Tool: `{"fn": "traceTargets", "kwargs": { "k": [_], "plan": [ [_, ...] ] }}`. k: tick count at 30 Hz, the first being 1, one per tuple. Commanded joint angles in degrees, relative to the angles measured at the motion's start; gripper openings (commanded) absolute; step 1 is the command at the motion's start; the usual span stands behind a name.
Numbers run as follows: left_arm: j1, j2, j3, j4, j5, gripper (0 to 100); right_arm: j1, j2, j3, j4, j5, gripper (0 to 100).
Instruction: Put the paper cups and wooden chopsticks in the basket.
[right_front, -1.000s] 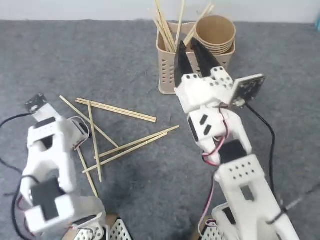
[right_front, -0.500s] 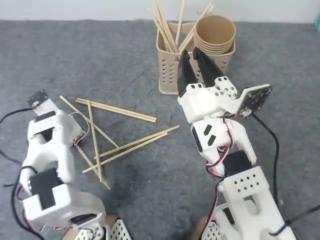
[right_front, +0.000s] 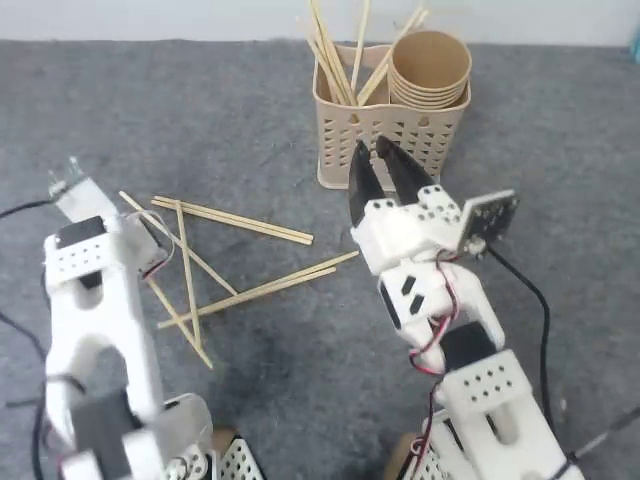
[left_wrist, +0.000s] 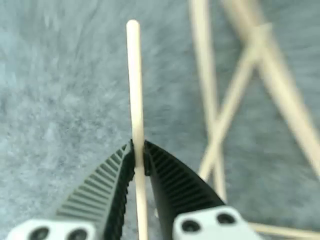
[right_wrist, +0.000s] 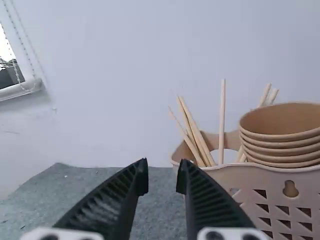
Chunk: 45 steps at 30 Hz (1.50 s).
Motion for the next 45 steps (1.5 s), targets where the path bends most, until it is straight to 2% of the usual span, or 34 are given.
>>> {"fn": "traceTargets", "kwargs": {
  "k": [1,6,11,17,20,24,30,35,42,45],
  "plan": [
    [4.31,-21.36,-2.24,3.52,2.2,1,-0.4,-5.49,0.35,4.53,-0.62,10.5],
    [9.32,-35.87,-4.18,4.57,2.73,1,-4.0,-7.69,-3.69,24.4,-0.79,10.5],
    [11.52,-33.58,-13.41,7.56,2.81,1,-10.77,-10.15,-8.09,41.8,-0.53,10.5],
    [12.4,-20.22,-28.26,5.19,4.66,1,-15.52,-10.51,-8.0,48.48,-0.09,10.4],
    [15.91,-14.77,-36.0,1.32,4.4,1,-17.19,-10.33,-7.74,49.27,2.9,10.4],
    [21.54,-11.16,-42.51,-7.3,4.4,1,-17.45,-10.33,-5.8,47.96,4.04,10.4],
    [29.89,-8.35,-42.42,-27.16,4.31,1,-17.27,-10.24,-5.71,47.69,4.04,10.4],
    [33.32,-1.32,-42.59,-43.16,3.34,1,-17.27,-10.24,-5.27,47.52,4.13,10.4],
    [39.38,8.09,-43.12,-60.31,-13.27,1,-17.1,-10.24,-5.27,47.52,4.13,10.4],
    [41.67,11.78,-43.12,-64.53,-19.25,1,-17.1,-10.24,-5.27,47.52,4.13,10.4]
  ]
}}
